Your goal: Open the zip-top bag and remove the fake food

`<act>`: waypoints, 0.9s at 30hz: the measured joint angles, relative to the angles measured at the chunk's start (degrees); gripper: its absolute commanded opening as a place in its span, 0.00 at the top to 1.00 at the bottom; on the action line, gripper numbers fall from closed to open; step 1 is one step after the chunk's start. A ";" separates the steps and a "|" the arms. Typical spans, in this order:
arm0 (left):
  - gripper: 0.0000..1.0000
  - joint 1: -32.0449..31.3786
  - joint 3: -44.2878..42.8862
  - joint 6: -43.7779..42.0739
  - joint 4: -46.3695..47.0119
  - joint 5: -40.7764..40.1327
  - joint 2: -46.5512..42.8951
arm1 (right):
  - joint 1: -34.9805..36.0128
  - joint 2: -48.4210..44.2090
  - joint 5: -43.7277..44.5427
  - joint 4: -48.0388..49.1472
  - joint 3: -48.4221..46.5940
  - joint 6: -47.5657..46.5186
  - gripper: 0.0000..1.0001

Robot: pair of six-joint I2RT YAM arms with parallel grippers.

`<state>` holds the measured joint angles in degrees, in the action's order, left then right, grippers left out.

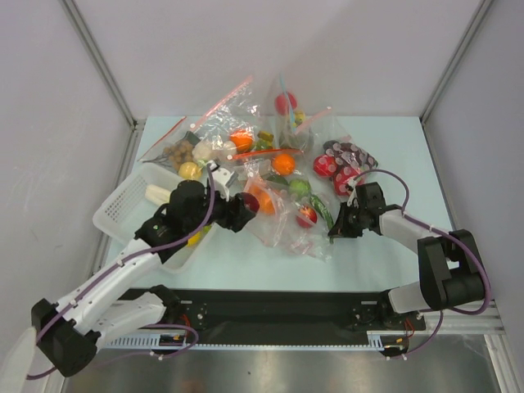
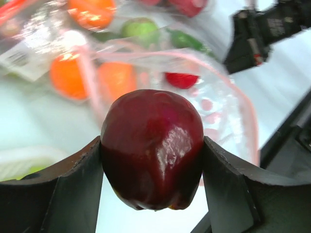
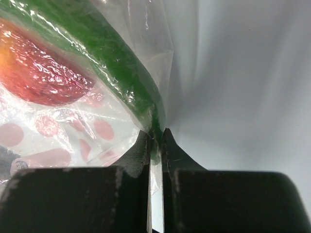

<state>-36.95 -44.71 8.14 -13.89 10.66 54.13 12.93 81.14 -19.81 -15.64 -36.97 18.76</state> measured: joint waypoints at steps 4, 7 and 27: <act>0.47 4.22 -0.35 0.83 -4.55 -6.14 -2.84 | -0.07 -0.02 0.04 -0.13 0.00 -0.02 1.00; 0.41 10.75 -0.13 2.91 -6.34 -12.52 -5.60 | -0.11 -0.04 0.00 -0.13 0.00 -0.26 1.00; 0.00 25.20 9.64 15.23 -4.44 -33.73 -9.53 | -0.42 -0.24 -0.42 -0.35 0.00 -0.83 1.00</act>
<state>-11.75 -35.07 23.38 -18.33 -23.07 44.60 12.51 80.90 -20.23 -15.99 -36.97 17.93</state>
